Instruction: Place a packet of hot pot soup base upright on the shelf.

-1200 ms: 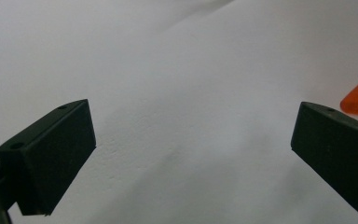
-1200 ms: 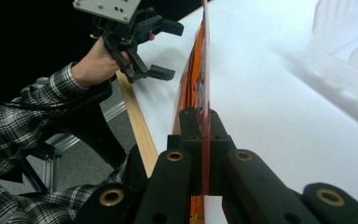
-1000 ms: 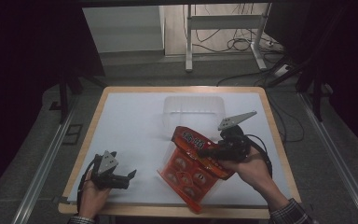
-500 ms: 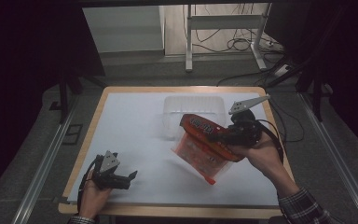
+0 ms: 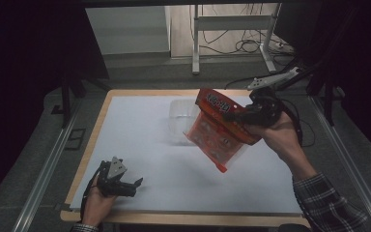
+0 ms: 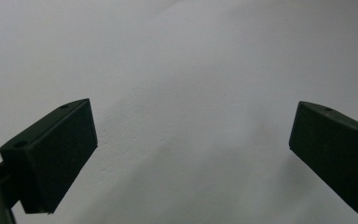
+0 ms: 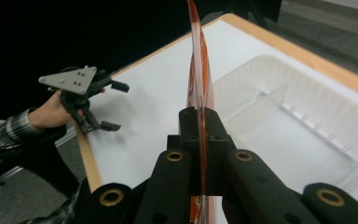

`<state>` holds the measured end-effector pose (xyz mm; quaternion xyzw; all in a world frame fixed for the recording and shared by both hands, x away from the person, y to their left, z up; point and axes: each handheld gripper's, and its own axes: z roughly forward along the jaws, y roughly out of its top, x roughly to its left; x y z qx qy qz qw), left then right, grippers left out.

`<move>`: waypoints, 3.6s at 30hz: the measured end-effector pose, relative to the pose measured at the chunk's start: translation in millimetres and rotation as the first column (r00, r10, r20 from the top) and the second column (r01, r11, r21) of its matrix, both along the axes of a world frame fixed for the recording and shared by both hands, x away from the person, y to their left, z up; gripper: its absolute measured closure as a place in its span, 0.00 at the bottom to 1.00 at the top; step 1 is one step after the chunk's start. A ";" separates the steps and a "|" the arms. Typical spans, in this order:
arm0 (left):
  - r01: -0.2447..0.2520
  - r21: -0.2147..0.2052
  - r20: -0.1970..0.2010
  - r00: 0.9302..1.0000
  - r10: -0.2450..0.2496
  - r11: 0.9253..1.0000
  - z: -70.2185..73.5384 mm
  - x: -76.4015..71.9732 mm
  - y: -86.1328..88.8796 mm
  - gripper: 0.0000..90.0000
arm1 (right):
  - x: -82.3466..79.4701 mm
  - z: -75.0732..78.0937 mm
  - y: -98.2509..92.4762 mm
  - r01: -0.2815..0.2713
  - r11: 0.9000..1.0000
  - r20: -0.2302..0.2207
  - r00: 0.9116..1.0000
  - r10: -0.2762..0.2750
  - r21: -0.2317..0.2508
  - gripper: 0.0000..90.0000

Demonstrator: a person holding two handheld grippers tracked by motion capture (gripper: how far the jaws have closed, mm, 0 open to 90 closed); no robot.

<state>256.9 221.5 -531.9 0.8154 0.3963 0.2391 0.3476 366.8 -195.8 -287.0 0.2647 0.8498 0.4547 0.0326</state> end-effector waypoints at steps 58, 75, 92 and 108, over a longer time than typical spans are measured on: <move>0.008 0.047 -0.030 1.000 -0.007 0.999 -2.4 1.7 -3.7 0.01 | 143.5 -25.0 34.9 0.120 0.976 0.032 0.993 -0.116 -0.182 0.99; 0.014 0.057 -0.026 1.000 -0.013 0.998 -3.8 1.6 -4.9 0.01 | 169.9 -48.0 26.9 0.222 0.960 0.041 0.975 -0.218 -0.174 0.98; 0.024 0.072 -0.030 0.999 -0.022 0.997 -4.4 1.7 -6.0 0.01 | 183.4 -68.0 4.4 0.352 0.917 0.100 0.935 -0.339 -0.189 0.88; 0.026 0.077 -0.032 0.999 -0.024 0.997 -4.5 1.4 -7.1 0.01 | 182.5 -68.3 -1.5 0.383 0.907 0.116 0.923 -0.367 -0.174 0.52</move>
